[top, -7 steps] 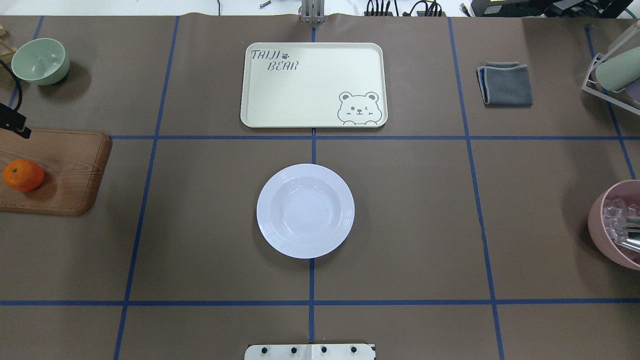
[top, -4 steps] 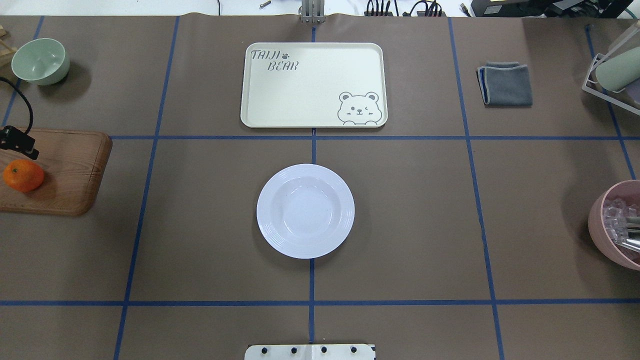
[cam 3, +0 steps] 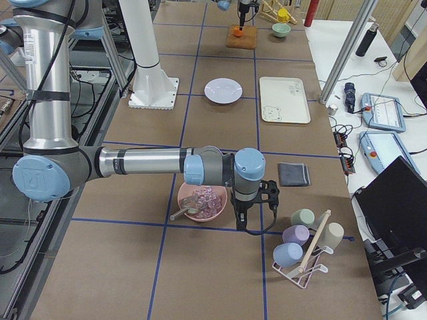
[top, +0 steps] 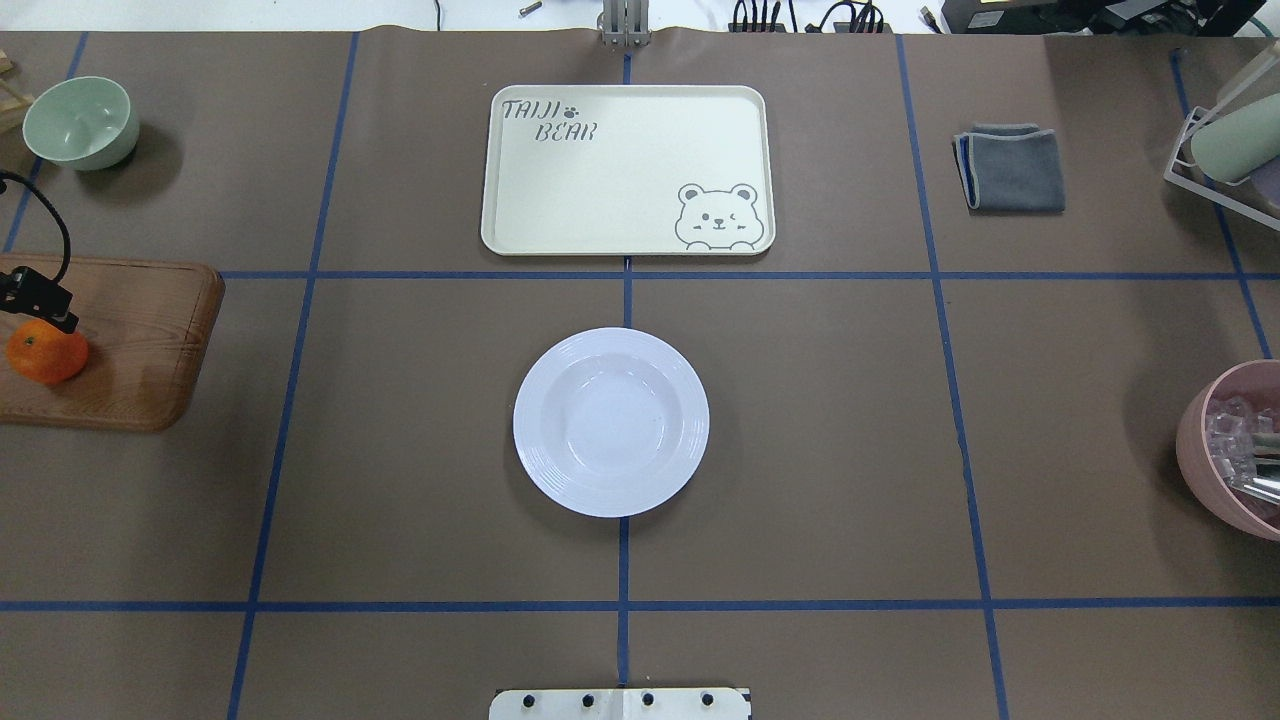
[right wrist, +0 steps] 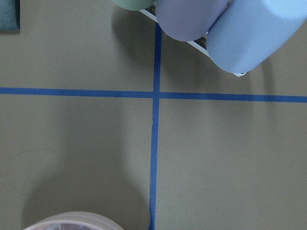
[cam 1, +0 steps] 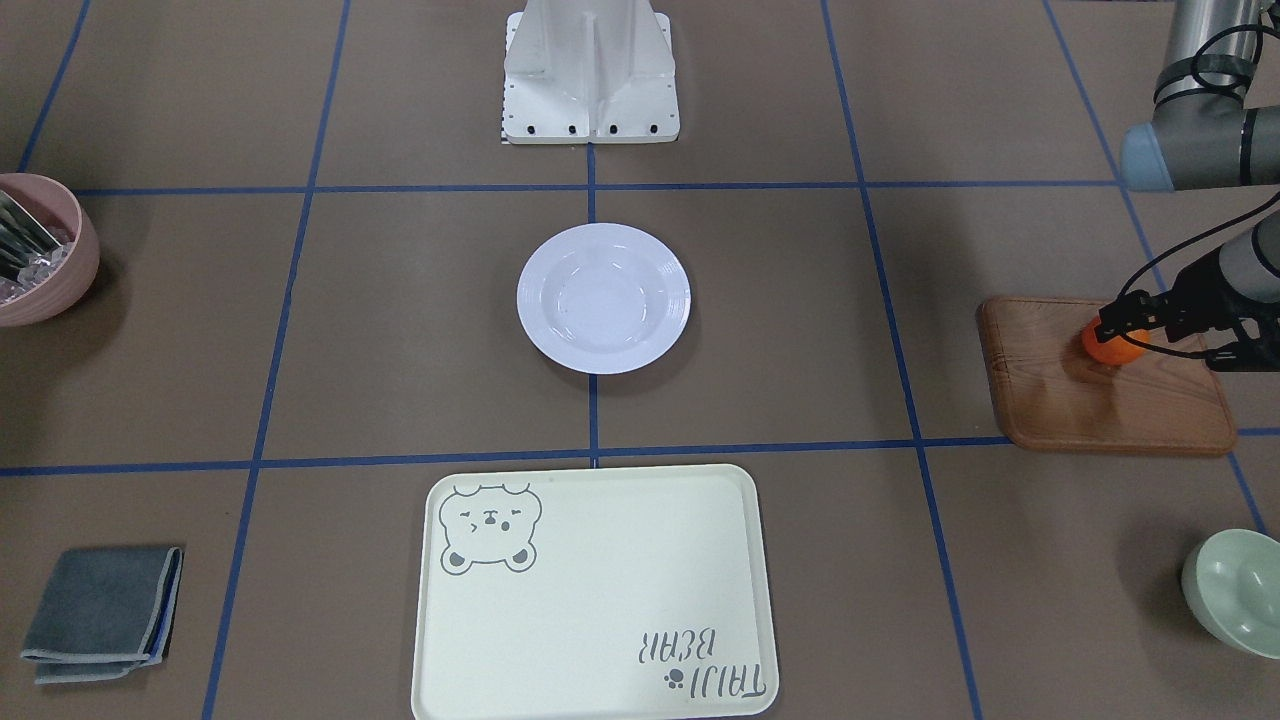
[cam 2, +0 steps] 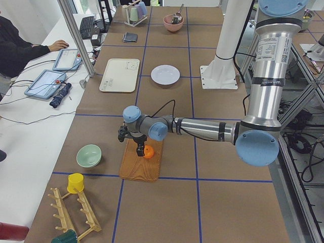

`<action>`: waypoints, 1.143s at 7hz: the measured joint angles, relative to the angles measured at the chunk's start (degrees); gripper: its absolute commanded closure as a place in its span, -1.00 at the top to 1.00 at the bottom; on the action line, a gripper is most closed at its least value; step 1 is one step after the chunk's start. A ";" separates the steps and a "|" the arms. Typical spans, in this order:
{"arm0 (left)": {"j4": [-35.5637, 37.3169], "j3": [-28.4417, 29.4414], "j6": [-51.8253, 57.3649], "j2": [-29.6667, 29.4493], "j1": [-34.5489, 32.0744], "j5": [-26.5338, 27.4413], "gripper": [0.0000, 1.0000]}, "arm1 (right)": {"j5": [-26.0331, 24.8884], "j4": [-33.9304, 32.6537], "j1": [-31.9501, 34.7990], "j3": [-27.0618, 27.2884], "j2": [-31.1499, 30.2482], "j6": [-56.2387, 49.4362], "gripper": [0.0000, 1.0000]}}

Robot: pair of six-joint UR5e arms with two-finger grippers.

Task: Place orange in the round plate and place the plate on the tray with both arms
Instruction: 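Lower the left gripper toward the orange on the wooden board, then close the left gripper on the orange and lift it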

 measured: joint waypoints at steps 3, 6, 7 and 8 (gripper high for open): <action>-6.14 5.70 -0.10 -0.36 0.88 -0.02 0.97 | 0.24 -0.06 0.05 -0.08 0.42 0.04 1.00; -7.43 6.23 -0.63 -0.40 0.93 -0.61 0.97 | 0.76 -0.07 0.09 -0.15 0.45 -0.01 1.00; -7.36 6.02 -0.71 -0.38 0.93 -0.67 0.97 | 0.80 -0.07 0.09 -0.13 0.47 -0.02 1.00; -7.25 5.82 -0.74 -0.22 0.97 -0.69 0.97 | 0.82 -0.07 0.10 -0.10 0.47 -0.02 1.00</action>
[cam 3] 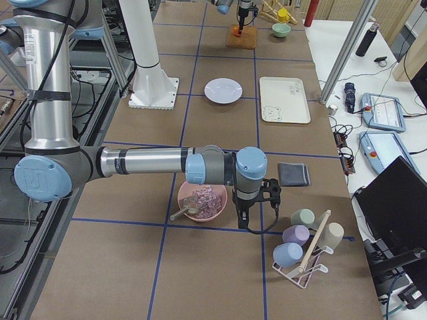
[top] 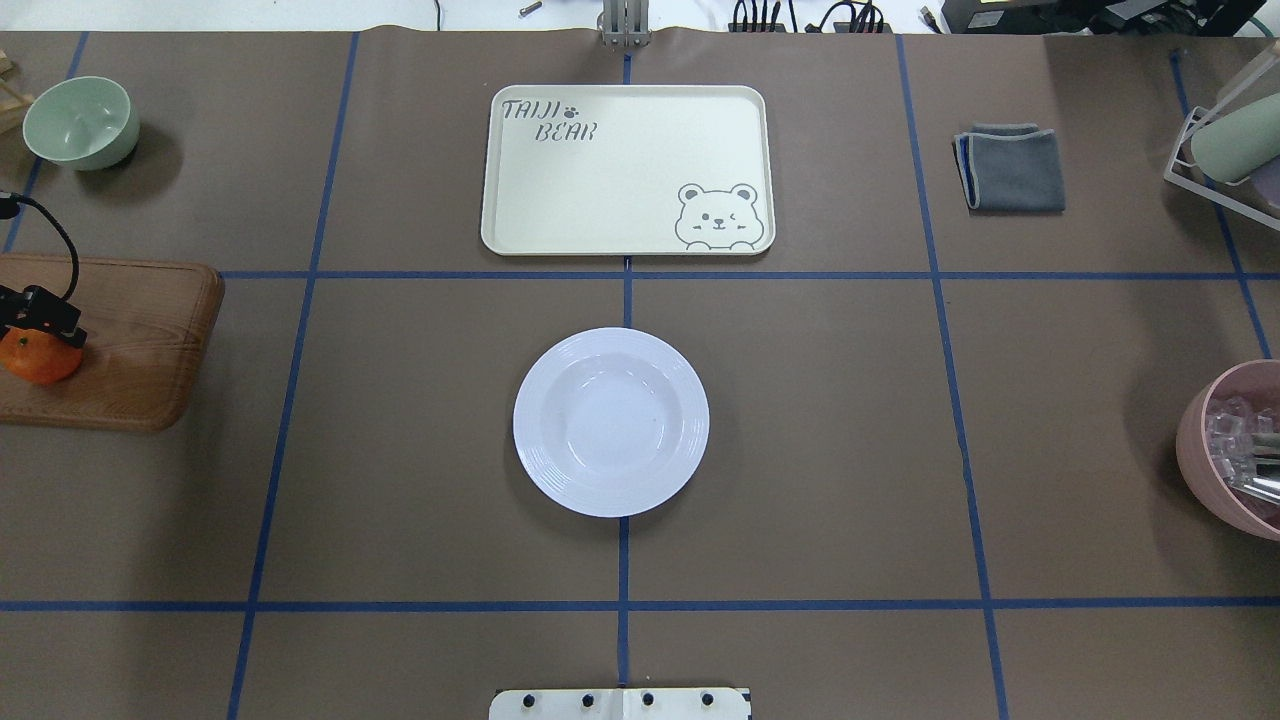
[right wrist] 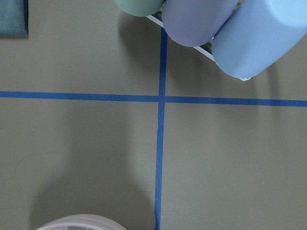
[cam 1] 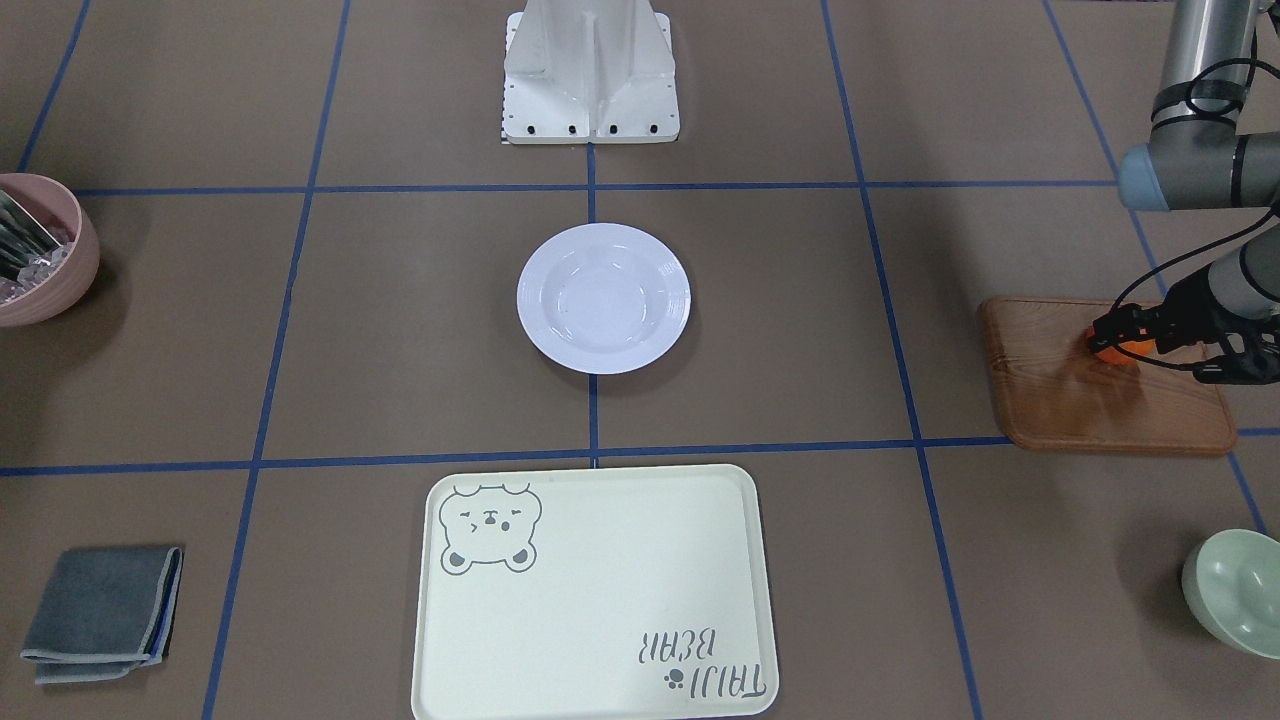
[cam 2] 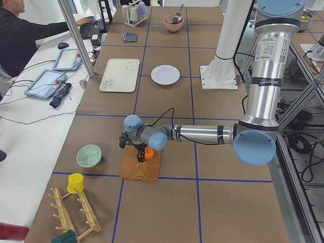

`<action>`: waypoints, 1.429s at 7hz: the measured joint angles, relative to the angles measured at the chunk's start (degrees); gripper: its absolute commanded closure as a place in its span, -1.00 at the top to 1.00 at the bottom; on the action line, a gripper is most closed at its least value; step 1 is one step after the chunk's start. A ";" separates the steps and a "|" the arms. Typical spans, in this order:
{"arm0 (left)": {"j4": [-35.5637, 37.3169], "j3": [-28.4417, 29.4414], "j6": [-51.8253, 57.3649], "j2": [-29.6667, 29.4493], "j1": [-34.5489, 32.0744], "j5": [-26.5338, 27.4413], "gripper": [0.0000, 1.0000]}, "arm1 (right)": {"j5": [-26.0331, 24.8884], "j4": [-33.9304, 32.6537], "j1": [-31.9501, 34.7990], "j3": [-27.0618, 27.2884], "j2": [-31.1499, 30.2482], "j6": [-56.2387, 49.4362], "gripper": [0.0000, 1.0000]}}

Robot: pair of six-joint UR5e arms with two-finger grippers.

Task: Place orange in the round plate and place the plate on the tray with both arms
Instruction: 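Close the left gripper on the orange and lift it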

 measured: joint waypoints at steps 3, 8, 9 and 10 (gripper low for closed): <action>0.19 -0.44 -0.02 0.62 0.23 -0.41 0.97 | 0.09 0.00 0.00 0.03 0.00 0.00 1.00; 3.58 -3.54 -0.04 1.41 0.29 -2.02 -1.00 | 1.50 -0.05 0.09 0.04 -0.18 0.02 1.00; 8.99 -8.57 -0.02 1.28 -0.03 -2.08 -1.00 | 1.94 -0.08 0.09 0.04 -0.16 0.10 1.00; 18.71 -15.35 -0.02 -0.55 -0.35 -2.01 -1.00 | 2.13 -0.13 0.09 0.20 -0.12 0.22 1.00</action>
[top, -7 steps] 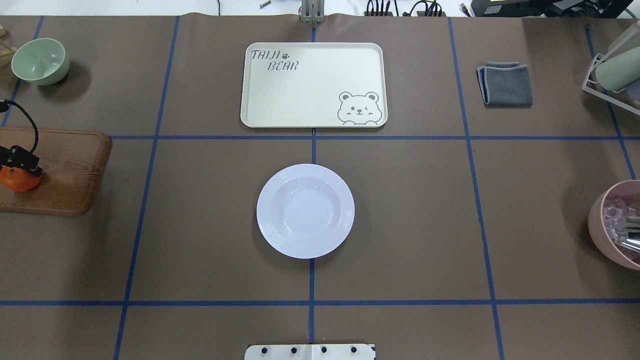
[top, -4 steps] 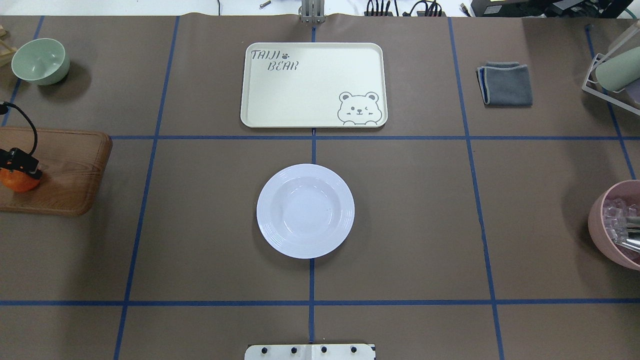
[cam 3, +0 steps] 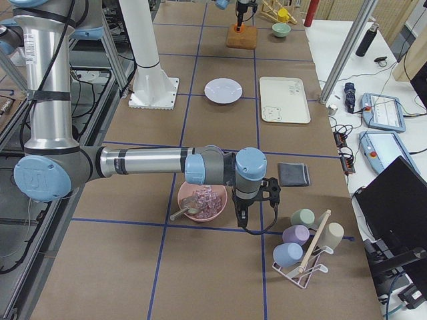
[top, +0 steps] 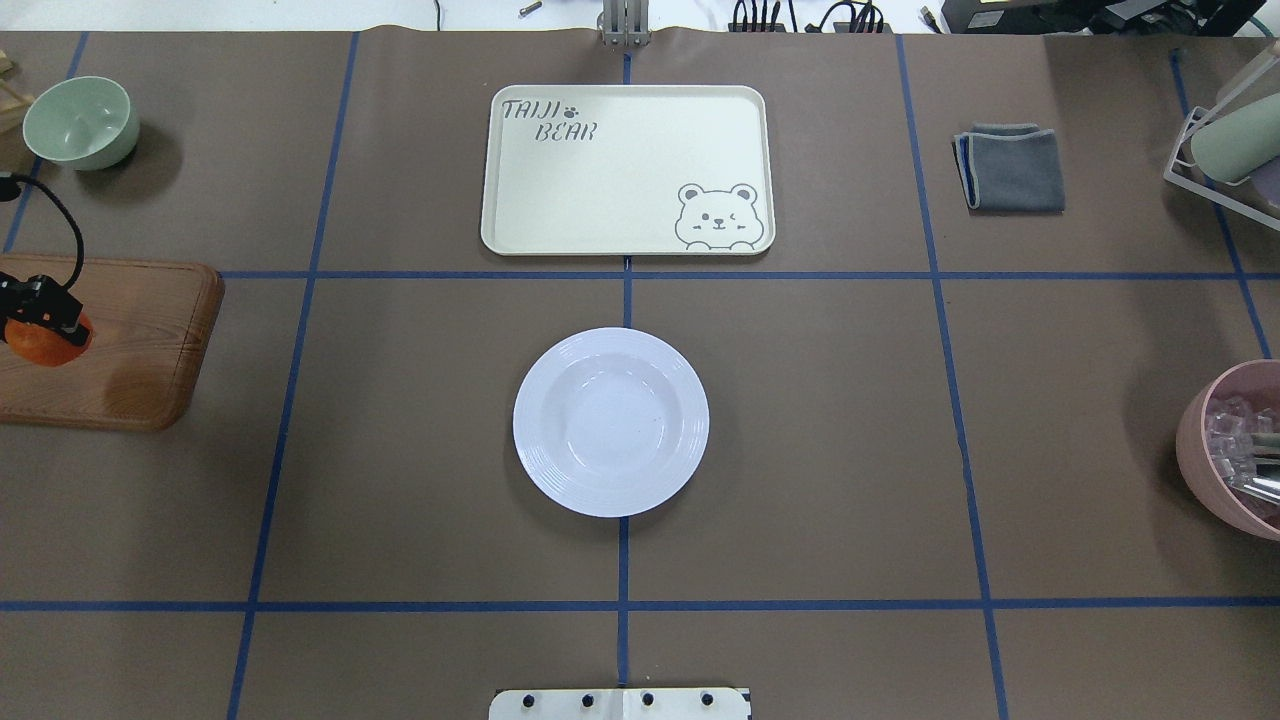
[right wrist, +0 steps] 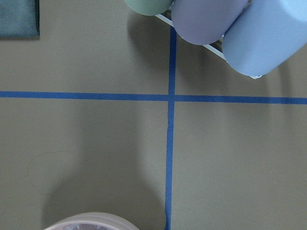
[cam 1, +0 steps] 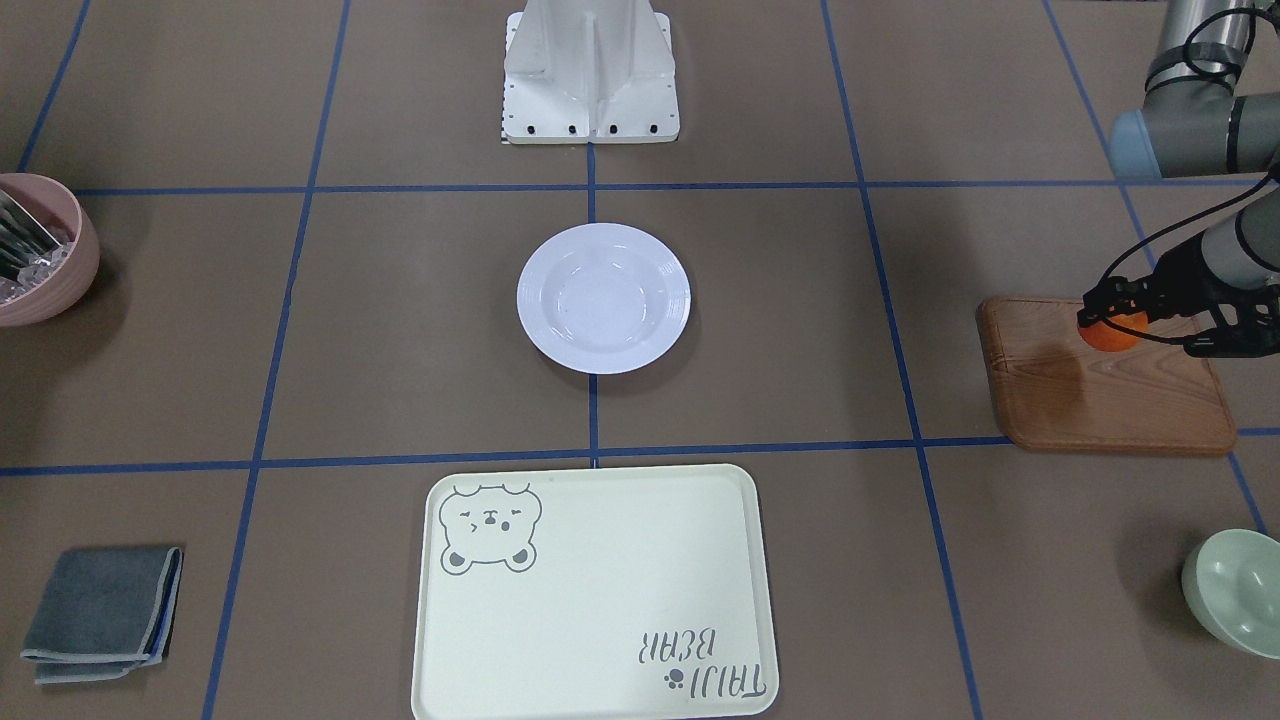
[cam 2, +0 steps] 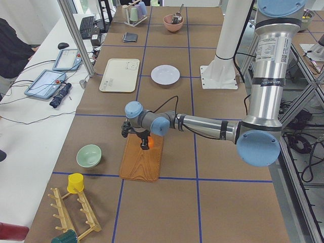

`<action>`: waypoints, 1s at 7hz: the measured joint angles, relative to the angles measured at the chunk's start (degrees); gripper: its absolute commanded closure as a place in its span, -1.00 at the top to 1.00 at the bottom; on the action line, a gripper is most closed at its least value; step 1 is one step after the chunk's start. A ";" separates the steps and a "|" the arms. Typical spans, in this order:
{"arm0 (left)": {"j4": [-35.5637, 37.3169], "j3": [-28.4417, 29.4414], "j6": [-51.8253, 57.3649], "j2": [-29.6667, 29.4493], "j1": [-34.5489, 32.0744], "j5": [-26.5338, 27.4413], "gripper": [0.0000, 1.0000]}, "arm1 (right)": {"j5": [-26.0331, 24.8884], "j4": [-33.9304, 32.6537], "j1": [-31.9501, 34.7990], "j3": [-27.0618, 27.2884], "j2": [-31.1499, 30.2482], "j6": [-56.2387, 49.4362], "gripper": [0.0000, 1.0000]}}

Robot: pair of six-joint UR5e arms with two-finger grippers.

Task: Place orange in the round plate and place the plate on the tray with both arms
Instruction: 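Close the left gripper on the orange and lift it, then carry the orange with the left gripper and lower it onto the white plate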

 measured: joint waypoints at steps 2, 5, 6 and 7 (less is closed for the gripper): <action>24.49 -8.12 -1.52 -14.09 0.08 0.44 -1.00 | -0.30 0.12 0.00 0.33 0.03 -0.03 1.00; 28.28 -8.14 -24.49 -29.33 10.32 0.65 -1.00 | -0.06 0.26 -0.06 0.56 -0.06 0.06 1.00; 23.70 -7.37 -34.84 -31.84 15.72 2.34 -1.00 | -0.05 0.37 -0.07 0.61 -0.10 0.06 1.00; 19.53 -5.57 -43.42 -34.44 21.16 5.73 -1.00 | 0.07 0.37 -0.08 0.61 -0.12 0.10 1.00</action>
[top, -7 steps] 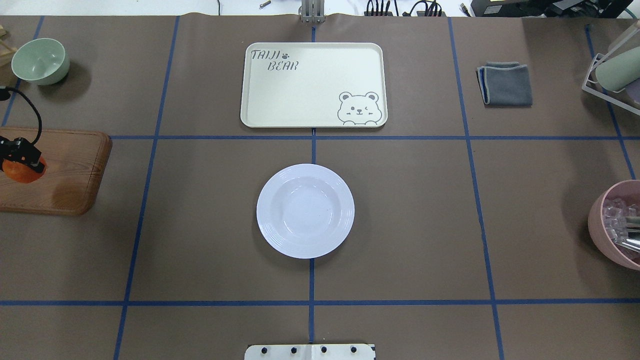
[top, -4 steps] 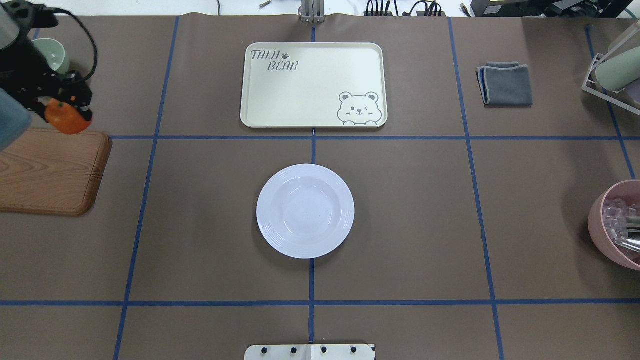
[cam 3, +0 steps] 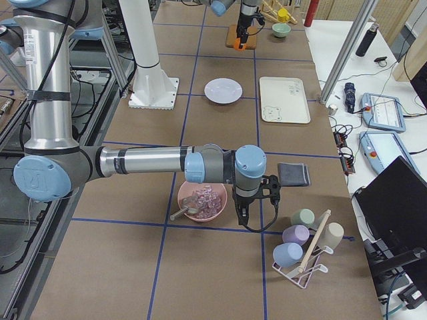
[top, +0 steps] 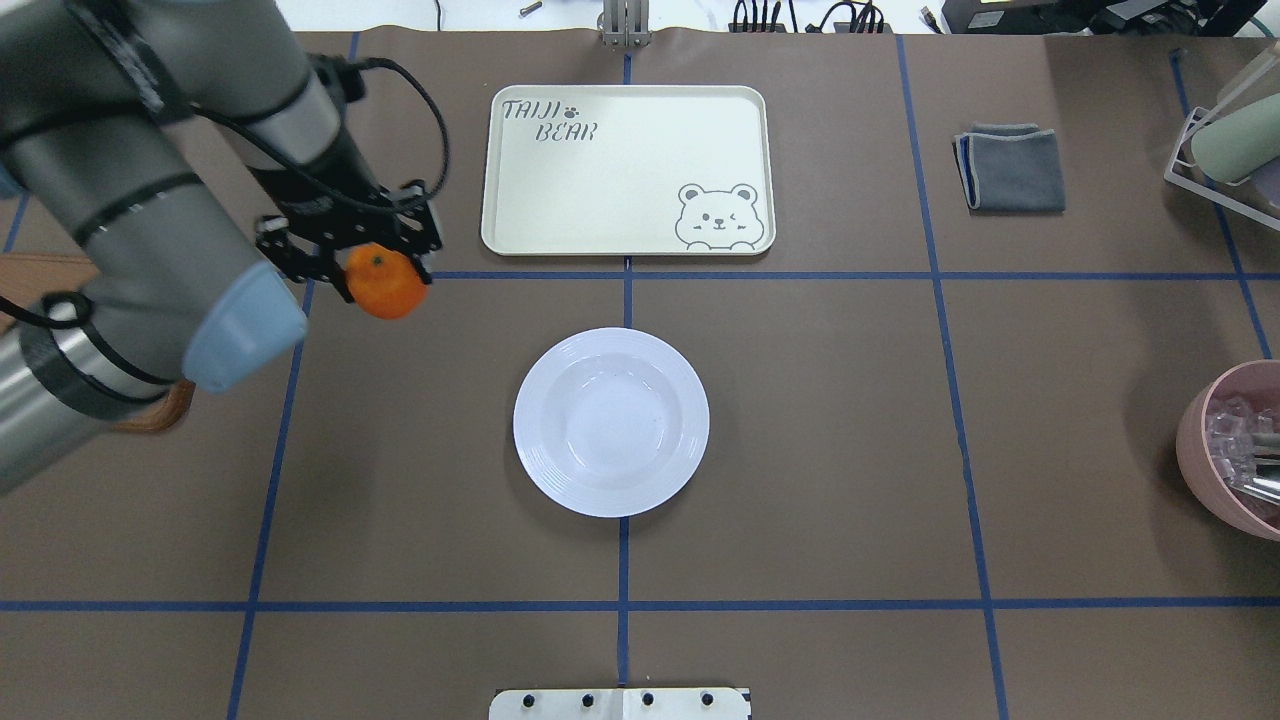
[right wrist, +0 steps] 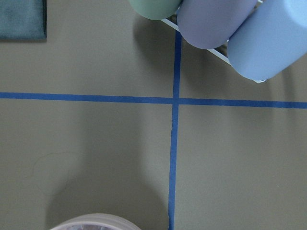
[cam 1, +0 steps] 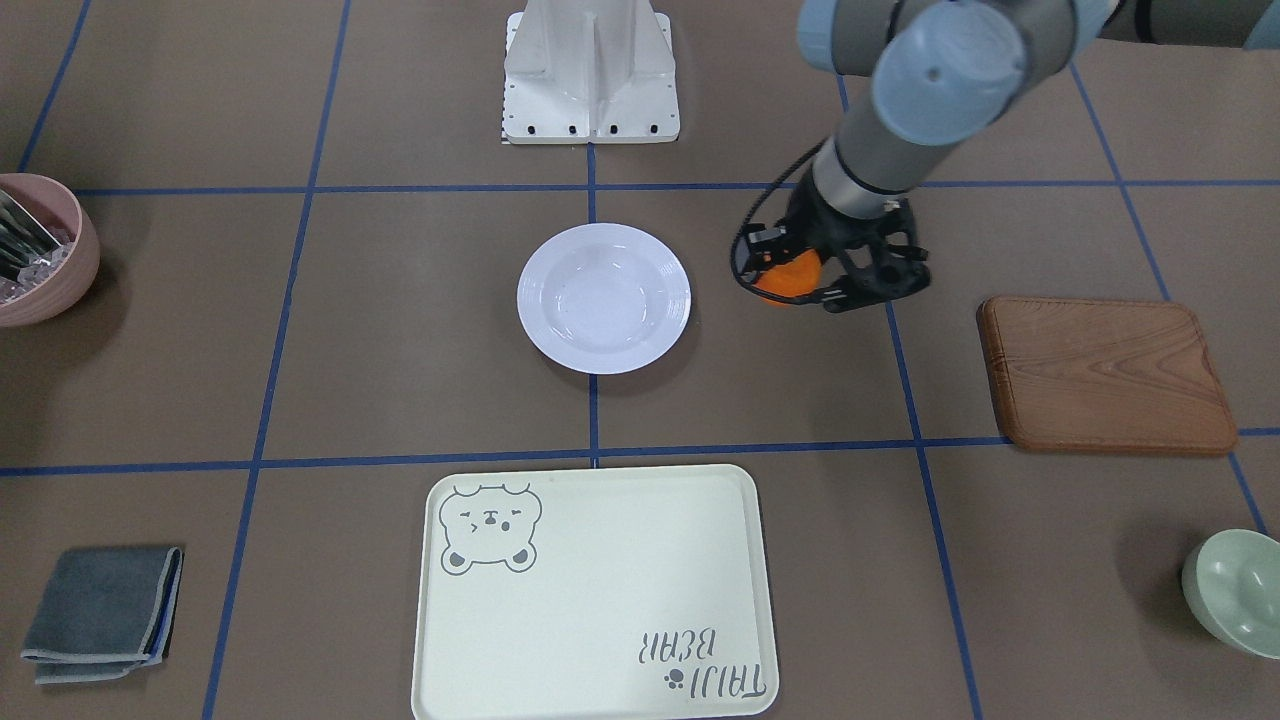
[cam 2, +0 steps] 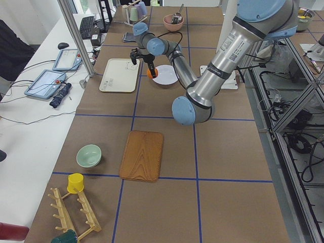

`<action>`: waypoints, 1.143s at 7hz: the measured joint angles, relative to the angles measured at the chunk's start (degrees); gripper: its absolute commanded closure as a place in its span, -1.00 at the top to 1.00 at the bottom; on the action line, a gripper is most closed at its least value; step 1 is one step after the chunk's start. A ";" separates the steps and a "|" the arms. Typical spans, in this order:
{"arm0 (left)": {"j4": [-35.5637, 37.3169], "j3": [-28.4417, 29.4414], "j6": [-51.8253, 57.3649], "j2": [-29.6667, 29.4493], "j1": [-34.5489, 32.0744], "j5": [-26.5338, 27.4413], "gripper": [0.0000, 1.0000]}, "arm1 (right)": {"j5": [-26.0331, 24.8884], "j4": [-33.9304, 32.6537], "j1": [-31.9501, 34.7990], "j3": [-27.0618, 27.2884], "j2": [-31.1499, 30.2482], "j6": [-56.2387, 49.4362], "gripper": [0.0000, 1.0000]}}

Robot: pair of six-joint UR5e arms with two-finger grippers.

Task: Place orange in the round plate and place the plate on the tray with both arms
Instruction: 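Carry the orange with the left gripper and lower it onto the white plate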

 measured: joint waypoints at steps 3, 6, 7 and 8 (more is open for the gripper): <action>-10.48 13.70 -11.29 -8.94 9.55 7.09 -1.00 | 2.43 -0.22 -0.07 0.01 0.07 1.52 1.00; -14.23 18.78 -11.90 -9.65 13.49 9.26 -0.91 | 3.82 0.09 -0.41 0.14 0.21 5.19 1.00; -15.17 19.25 -11.93 -9.66 14.40 9.66 0.60 | 3.88 0.10 -0.48 0.18 0.23 5.33 1.00; -16.35 19.71 -11.93 -9.63 15.02 10.18 0.96 | 3.95 0.11 -0.50 0.37 0.23 5.39 1.00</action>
